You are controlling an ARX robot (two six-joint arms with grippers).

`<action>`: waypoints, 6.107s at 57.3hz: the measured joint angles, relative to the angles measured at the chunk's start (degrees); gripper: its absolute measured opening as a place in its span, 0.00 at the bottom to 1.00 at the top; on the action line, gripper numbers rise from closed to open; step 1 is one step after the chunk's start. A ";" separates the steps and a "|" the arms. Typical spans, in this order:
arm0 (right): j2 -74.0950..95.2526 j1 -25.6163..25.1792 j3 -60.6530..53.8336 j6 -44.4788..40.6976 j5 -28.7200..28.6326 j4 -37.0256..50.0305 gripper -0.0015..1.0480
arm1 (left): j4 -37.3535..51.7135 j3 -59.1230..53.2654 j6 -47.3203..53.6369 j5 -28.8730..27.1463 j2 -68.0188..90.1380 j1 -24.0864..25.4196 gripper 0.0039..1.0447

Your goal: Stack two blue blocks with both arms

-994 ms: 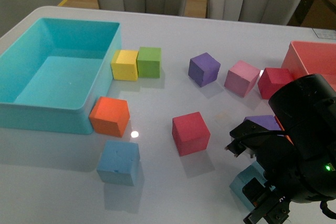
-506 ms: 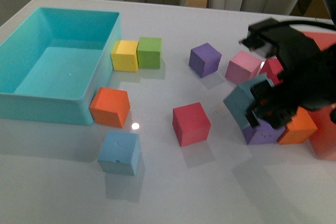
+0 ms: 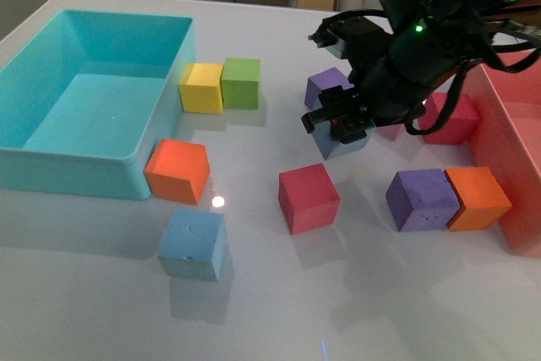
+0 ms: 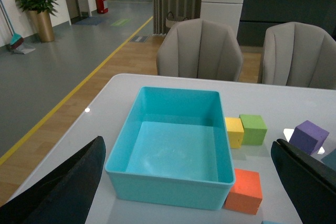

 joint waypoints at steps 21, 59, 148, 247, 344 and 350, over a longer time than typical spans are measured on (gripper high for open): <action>9.64 1.25 12.33 2.14 0.57 -3.21 0.36 | 0.00 0.00 0.00 0.00 0.00 0.00 0.92; 16.26 2.49 17.59 3.13 0.59 -3.61 0.72 | 0.00 0.00 -0.02 0.00 0.00 0.00 0.92; -60.26 -17.03 -75.17 6.62 2.47 75.28 0.02 | -0.02 0.00 0.00 0.00 0.00 0.00 0.92; -121.22 -21.97 -81.61 6.67 -2.27 22.23 0.02 | -0.02 0.00 0.00 0.00 0.00 0.00 0.92; -129.04 -21.97 -81.61 6.80 -2.40 14.64 0.91 | 8.92 33.11 -8.33 -2.12 101.81 -32.26 0.92; -129.04 -21.97 -81.61 6.80 -2.40 14.64 0.91 | 8.92 34.84 -8.33 -2.78 104.04 -32.39 0.92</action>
